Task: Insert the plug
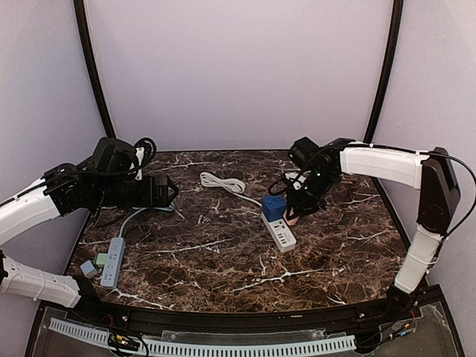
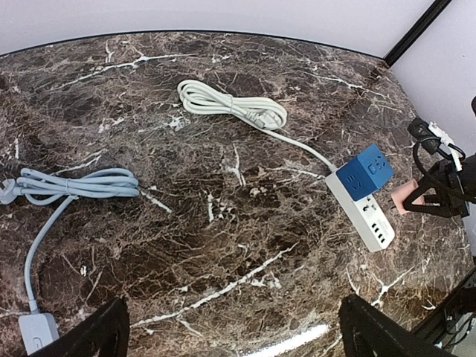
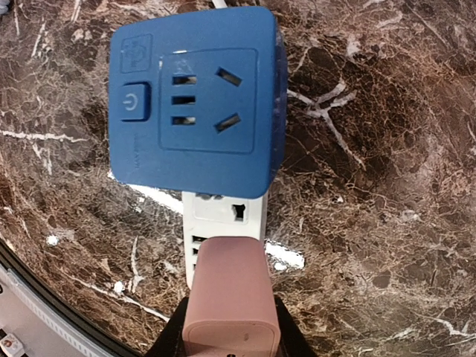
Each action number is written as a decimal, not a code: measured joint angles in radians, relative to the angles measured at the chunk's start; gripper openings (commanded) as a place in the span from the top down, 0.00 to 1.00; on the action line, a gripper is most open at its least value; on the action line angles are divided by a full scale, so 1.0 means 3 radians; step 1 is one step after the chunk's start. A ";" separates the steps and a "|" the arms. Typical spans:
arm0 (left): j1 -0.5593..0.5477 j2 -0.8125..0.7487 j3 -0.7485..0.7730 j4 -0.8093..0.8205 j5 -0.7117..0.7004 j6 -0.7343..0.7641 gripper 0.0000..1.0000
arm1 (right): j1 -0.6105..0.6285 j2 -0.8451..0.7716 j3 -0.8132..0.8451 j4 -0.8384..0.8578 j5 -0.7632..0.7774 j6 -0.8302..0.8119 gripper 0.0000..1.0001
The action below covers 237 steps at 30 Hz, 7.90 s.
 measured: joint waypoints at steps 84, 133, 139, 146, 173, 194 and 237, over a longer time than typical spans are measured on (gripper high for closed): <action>0.0000 -0.0086 -0.0098 -0.0153 -0.0079 0.0084 0.00 | 0.0384 0.0767 0.0534 -0.0202 0.0852 0.0201 1.00; 0.0868 -0.0028 -0.0229 -0.1602 -0.0532 -0.0604 0.00 | -0.0649 0.0291 -0.0348 0.0290 0.1153 0.0060 0.40; 0.1350 0.0088 -0.0345 -0.1642 -0.0340 -0.0530 0.00 | -0.0716 0.0225 -0.0393 0.0196 0.1241 0.0095 0.17; 0.1754 0.0481 -0.0444 -0.1619 -0.0053 -0.0334 0.00 | -0.0722 0.0106 -0.0464 -0.0014 0.1228 0.0094 0.01; 0.2551 0.1934 -0.0317 -0.1197 0.0885 0.0622 0.68 | -0.0725 -0.0727 -0.0214 -0.0696 0.1064 0.0114 0.01; 0.1368 0.2761 0.0779 -0.1120 0.1209 -0.0126 0.71 | -0.0755 -0.0758 -0.0008 -0.0877 0.1217 0.0114 0.01; 0.0181 0.2870 0.2121 -0.1223 0.0654 -0.0769 0.01 | -0.0800 -0.0904 0.0342 -0.1061 0.1068 0.0177 0.01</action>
